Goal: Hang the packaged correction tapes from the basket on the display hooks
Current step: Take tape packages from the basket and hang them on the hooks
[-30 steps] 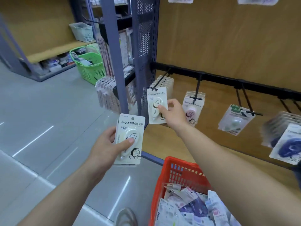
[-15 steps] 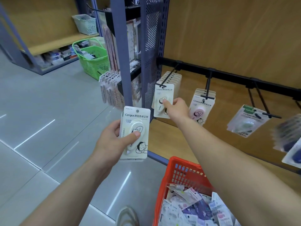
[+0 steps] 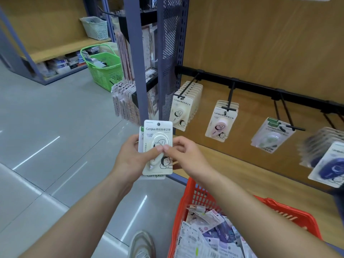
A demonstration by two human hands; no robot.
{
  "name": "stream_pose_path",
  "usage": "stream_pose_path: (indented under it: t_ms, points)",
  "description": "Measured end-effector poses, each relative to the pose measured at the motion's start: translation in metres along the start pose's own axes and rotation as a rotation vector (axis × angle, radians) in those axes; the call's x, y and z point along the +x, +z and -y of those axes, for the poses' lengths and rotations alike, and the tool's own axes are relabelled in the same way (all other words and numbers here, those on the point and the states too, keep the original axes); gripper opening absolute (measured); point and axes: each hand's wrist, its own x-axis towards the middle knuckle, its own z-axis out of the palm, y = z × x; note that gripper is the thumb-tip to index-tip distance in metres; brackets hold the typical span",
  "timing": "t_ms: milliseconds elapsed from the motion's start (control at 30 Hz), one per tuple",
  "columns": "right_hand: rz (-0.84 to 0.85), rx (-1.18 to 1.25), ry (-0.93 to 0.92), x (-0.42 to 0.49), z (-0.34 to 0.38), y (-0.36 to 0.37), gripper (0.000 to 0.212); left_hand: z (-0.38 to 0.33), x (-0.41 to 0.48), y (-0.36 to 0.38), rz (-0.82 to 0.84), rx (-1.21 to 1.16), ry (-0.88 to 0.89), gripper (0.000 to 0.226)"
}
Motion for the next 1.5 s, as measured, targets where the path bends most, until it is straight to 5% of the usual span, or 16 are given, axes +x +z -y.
stream_pose_path:
  t_ms: [333, 767, 1500]
  points:
    - [-0.197, 0.123, 0.062, 0.014, -0.001, -0.019, 0.014, 0.0, 0.008, -0.01, -0.094, 0.008, -0.018, 0.029]
    - [-0.484, -0.158, -0.025, 0.099, 0.008, -0.034, 0.015, 0.0, 0.014, -0.019, -0.059, 0.009, -0.016, 0.038]
    - [-0.541, -0.227, -0.003, 0.121, -0.009, -0.036, 0.019, 0.0, 0.012, -0.014, -0.049, 0.041, -0.031, 0.033]
